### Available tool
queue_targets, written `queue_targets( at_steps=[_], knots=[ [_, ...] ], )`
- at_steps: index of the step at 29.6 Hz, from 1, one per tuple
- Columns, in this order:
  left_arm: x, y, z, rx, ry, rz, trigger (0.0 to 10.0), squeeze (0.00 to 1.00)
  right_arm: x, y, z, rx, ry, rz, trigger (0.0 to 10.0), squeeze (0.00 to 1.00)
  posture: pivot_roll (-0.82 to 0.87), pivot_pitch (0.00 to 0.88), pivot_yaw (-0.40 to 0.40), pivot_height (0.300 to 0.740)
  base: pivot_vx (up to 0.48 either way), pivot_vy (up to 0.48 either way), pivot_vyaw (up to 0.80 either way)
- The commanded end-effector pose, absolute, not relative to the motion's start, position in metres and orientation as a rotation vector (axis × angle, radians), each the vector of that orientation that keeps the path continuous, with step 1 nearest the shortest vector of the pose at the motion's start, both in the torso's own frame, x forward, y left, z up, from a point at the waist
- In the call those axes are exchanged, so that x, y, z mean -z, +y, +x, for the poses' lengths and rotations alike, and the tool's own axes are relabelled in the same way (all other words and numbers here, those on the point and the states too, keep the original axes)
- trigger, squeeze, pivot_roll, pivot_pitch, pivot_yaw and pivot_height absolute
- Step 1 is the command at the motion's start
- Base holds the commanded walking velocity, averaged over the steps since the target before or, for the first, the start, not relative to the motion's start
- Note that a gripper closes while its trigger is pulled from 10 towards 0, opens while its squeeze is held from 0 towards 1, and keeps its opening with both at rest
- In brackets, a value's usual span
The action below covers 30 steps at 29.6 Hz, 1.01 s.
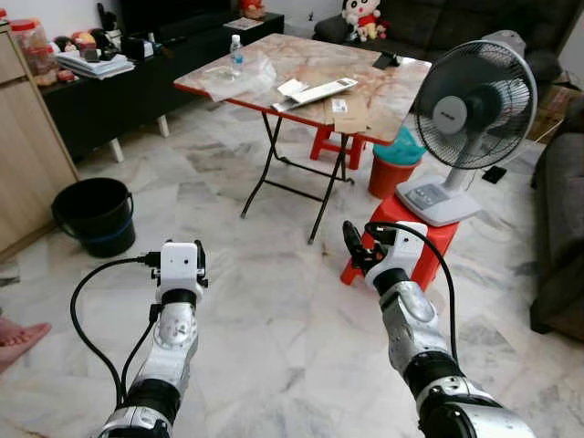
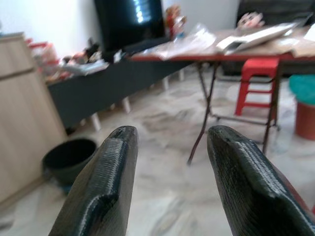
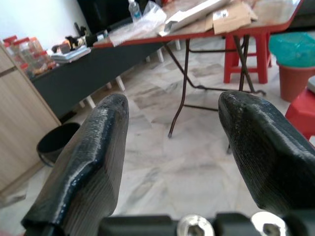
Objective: Picking trash to rubbish bin
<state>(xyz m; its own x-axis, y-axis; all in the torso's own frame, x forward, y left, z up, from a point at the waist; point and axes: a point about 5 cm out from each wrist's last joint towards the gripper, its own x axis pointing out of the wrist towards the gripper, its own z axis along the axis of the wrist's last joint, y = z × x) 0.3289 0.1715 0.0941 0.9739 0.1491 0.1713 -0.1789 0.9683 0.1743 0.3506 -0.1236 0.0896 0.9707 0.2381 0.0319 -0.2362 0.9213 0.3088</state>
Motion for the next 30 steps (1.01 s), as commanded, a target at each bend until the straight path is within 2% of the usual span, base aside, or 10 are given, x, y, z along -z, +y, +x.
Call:
queue_targets(
  at_steps=[1, 7, 11, 23, 30],
  knots=[
    [-0.105, 0.164, 0.334, -0.145, -0.195, 0.209, 10.0, 0.0, -0.101, -0.122, 0.355, -0.25, -0.038, 0.3, 10.0, 0.0, -0.09, 0.0, -0.071, 0.74, 0.311, 0.0, 0.0],
    [-0.113, 0.165, 0.334, -0.146, -0.222, 0.224, 10.0, 0.0, -0.104, -0.121, 0.357, -0.248, -0.041, 0.289, 10.0, 0.0, -0.08, 0.002, -0.075, 0.74, 0.319, 0.0, 0.0],
    [-0.115, 0.168, 0.333, -0.156, -0.229, 0.227, 10.0, 0.0, -0.107, -0.121, 0.358, -0.253, -0.047, 0.28, 10.0, 0.0, -0.08, 0.002, -0.075, 0.74, 0.329, 0.0, 0.67],
    [-0.121, 0.165, 0.334, -0.156, -0.236, 0.214, 10.0, 0.0, -0.109, -0.115, 0.359, -0.271, -0.047, 0.279, 10.0, 0.0, -0.07, 0.001, -0.075, 0.74, 0.33, 0.0, 0.0],
    [-0.123, 0.164, 0.335, -0.158, -0.24, 0.202, 10.0, 0.0, -0.11, -0.115, 0.359, -0.278, -0.053, 0.274, 10.0, 0.0, -0.07, 0.0, -0.076, 0.74, 0.332, 0.0, 0.8]
  ],
)
